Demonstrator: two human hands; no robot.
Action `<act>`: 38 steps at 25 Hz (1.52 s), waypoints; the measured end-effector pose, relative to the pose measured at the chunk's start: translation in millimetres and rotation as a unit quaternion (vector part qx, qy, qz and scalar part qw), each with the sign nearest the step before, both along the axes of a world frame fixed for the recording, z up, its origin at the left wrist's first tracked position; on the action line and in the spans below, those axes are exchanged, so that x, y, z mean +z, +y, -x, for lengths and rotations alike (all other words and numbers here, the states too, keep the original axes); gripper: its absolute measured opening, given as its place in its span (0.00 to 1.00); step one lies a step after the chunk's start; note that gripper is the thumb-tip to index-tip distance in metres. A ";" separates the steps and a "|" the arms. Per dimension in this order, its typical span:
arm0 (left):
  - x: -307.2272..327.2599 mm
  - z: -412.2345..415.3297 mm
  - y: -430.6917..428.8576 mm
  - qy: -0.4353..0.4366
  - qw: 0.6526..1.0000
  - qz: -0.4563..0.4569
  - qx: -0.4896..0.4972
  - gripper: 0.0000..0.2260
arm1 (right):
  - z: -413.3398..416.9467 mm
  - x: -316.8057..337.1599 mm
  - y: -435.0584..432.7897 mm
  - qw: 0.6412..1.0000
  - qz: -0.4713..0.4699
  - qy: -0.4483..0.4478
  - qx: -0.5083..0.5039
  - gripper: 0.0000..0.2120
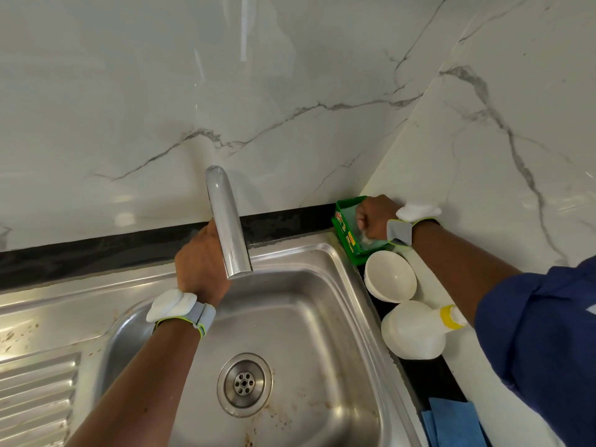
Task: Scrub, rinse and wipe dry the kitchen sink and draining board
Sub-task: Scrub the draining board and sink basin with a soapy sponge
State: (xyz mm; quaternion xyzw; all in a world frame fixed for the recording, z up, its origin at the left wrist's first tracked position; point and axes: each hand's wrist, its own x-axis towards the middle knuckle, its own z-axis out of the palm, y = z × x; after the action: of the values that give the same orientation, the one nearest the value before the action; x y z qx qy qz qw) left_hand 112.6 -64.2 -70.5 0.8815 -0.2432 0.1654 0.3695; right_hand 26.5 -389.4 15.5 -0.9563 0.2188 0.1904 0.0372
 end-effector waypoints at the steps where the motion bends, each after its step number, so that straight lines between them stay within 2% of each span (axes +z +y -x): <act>1: 0.2 -0.3 -0.1 0.004 1.000 0.005 0.002 0.10 | -1.7 5.8 1.0 1.000 0.009 0.001 0.002 0.03; 3: -0.1 -0.7 1.0 0.026 1.000 0.014 0.003 0.09 | -4.2 3.8 1.4 0.998 0.014 -0.053 -0.015 0.04; 5: 2.0 1.1 2.5 0.046 0.999 0.004 -0.001 0.09 | -4.4 -1.5 9.0 0.992 -0.030 -0.103 -0.061 0.06; 8: 8.8 2.3 5.0 0.112 0.993 -0.016 -0.018 0.06 | 2.6 10.3 14.1 0.971 -0.110 -0.123 -0.173 0.05; 11: 23.8 6.1 14.7 0.145 0.987 -0.012 -0.066 0.06 | 17.6 38.6 31.8 0.886 -0.283 -0.225 -0.292 0.11; 13: 37.5 20.7 30.3 0.156 0.984 -0.023 -0.080 0.14 | 36.6 51.5 62.4 0.832 -0.374 -0.268 -0.311 0.11; 15: 43.0 38.7 49.7 0.168 0.983 0.005 -0.074 0.19 | 51.2 57.8 92.5 0.788 -0.447 -0.293 -0.306 0.11; 18: 38.8 74.1 95.1 0.196 0.980 0.034 -0.022 0.18 | 74.4 55.5 147.2 0.720 -0.555 -0.280 -0.310 0.11; 19: 35.4 83.0 110.8 0.208 0.978 0.028 -0.010 0.16 | 79.4 49.8 164.7 0.677 -0.597 -0.274 -0.332 0.11; 21: 30.8 101.6 141.1 0.222 0.975 0.018 0.012 0.12 | 90.0 32.1 201.4 0.566 -0.676 -0.264 -0.391 0.10; 22: 29.2 109.7 156.1 0.228 0.973 0.021 0.023 0.11 | 95.2 22.5 221.5 0.530 -0.697 -0.261 -0.407 0.09; 23: 26.7 116.2 167.9 0.232 0.972 0.025 0.030 0.10 | 101.1 13.5 238.2 0.519 -0.701 -0.263 -0.412 0.07; 25: 23.5 126.5 196.5 0.234 0.971 0.022 0.037 0.08 | 108.8 -3.3 275.8 0.535 -0.686 -0.275 -0.411 0.04; 29: 18.7 128.1 238.5 0.242 0.969 0.030 0.035 0.06 | 112.3 -20.5 331.6 0.554 -0.648 -0.285 -0.439 0.11; 30: 18.5 122.9 255.2 0.244 0.968 0.037 0.034 0.06 | 109.2 -20.6 351.2 0.545 -0.648 -0.275 -0.456 0.10; 33: 15.5 111.3 289.4 0.244 0.968 0.051 0.016 0.06 | 108.4 -19.5 395.9 0.472 -0.681 -0.228 -0.511 0.08; 35: 13.2 98.3 316.6 0.267 0.961 0.068 -0.013 0.04 | 104.8 -21.6 438.8 0.450 -0.678 -0.237 -0.531 0.05; 38: 12.5 84.3 356.9 0.282 0.954 0.095 -0.034 0.04 | 94.9 -31.6 505.4 0.482 -0.626 -0.290 -0.541 0.06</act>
State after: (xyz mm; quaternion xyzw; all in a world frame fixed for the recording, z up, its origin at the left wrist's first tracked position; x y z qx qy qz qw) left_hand 28.3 292.7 -58.0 0.8443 -0.1422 -0.0801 0.5105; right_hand -68.4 116.0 -16.1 -0.3742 0.4928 -0.0683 0.7826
